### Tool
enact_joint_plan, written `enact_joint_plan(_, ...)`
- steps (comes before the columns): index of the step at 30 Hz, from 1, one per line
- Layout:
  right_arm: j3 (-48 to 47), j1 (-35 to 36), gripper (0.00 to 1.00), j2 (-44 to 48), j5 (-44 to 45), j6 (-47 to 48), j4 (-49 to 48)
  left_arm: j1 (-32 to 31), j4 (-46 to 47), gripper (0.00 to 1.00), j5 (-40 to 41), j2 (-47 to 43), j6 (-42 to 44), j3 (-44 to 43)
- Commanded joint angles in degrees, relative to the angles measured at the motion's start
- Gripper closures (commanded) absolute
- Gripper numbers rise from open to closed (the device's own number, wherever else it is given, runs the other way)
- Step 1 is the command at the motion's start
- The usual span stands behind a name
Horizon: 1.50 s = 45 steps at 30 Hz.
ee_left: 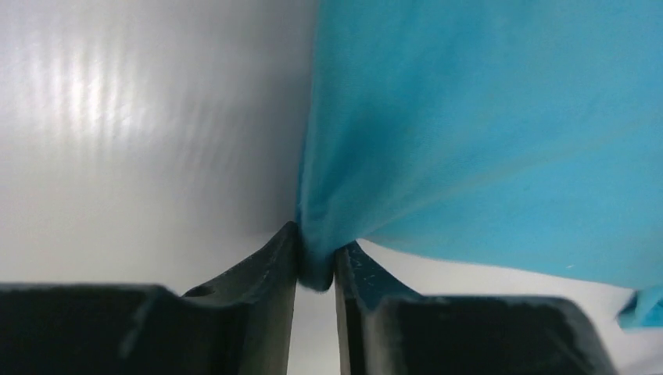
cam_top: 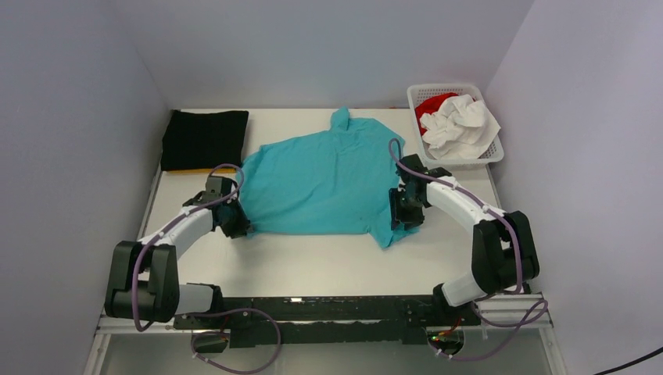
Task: Fold and stack the t-shirts
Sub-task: Grab the side of the flattened tshirt closest away from the robot with both arms
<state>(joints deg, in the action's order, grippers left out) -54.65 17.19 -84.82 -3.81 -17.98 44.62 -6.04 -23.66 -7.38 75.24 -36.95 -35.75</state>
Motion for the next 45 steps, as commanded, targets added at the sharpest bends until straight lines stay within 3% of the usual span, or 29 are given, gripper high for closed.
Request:
enact_joint_plan(1, 0.6, 2.8, 0.52, 0.8, 2.7, -2.3, 9.9, -0.5, -11.6, 0.59, 7.2, -4.1, -1.4, -1.1)
enact_joint_plan(3, 0.4, 3.3, 0.42, 2.6, 3.7, -3.0, 11.8, -1.5, -13.4, 0.26, 8.0, -6.5, -2.7, -0.9)
enact_joint_plan(4, -0.1, 3.3, 0.31, 3.8, 4.5, -3.1, 12.2, -2.1, -14.0, 0.05, 9.5, -7.7, -3.2, -0.9)
enact_joint_plan(5, -0.5, 3.4, 0.18, 4.9, 5.8, -3.0, 11.9, -2.6, -14.5, 0.01, 10.5, -9.1, -3.4, -1.3)
enact_joint_plan(6, -1.2, 3.4, 0.04, 5.8, 6.6, -2.9, 11.1, -3.1, -14.9, 0.01, 11.4, -10.2, -3.6, -2.2)
enact_joint_plan(7, -1.8, 3.3, 0.01, 6.5, 7.1, -3.1, 9.9, -3.4, -15.1, 0.0, 12.0, -11.2, -3.5, -3.3)
enact_joint_plan(10, -2.8, 3.2, 0.0, 6.8, 8.2, -5.5, 3.5, -4.0, -11.3, 0.01, 11.0, -13.1, -2.1, -6.6)
enact_joint_plan(16, 1.4, 3.2, 0.0, 5.4, -5.7, -7.9, -15.8, -4.5, 3.3, 0.01, -2.5, -6.5, 1.1, -8.5)
enact_joint_plan(22, 5.6, 3.2, 0.0, 8.1, 5.4, -9.8, -10.6, -8.3, 3.8, 0.01, -0.5, -3.5, 2.7, -8.3)
enact_joint_plan(26, 10.1, 3.2, 0.0, 10.9, 0.5, -8.2, -14.1, -9.4, 8.8, 0.01, -3.3, -3.2, 3.5, -4.1)
enact_joint_plan(33, 13.6, 3.2, 0.01, 4.2, -2.1, -10.7, -20.4, -9.4, 11.3, 0.01, -1.8, 4.5, 2.4, -3.4)
enact_joint_plan(36, 13.0, 3.2, 0.25, 3.5, 3.4, -11.9, -16.9, -9.4, 9.3, 0.01, 0.1, 7.5, 2.2, -4.0)
enact_joint_plan(37, 13.0, 3.2, 0.48, 4.1, 6.2, -12.5, -15.3, -9.4, 9.2, 0.01, 0.4, 8.0, 2.0, -3.7)
enact_joint_plan(41, 12.2, 3.2, 1.0, 6.0, 11.3, -13.3, -7.9, -9.4, 10.7, 0.01, -1.7, 9.9, 1.8, -3.1)
enact_joint_plan(45, 6.2, 3.0, 1.0, 7.0, 16.9, -12.0, 1.2, -9.4, 8.6, 0.0, 0.9, 11.5, 2.1, -5.1)
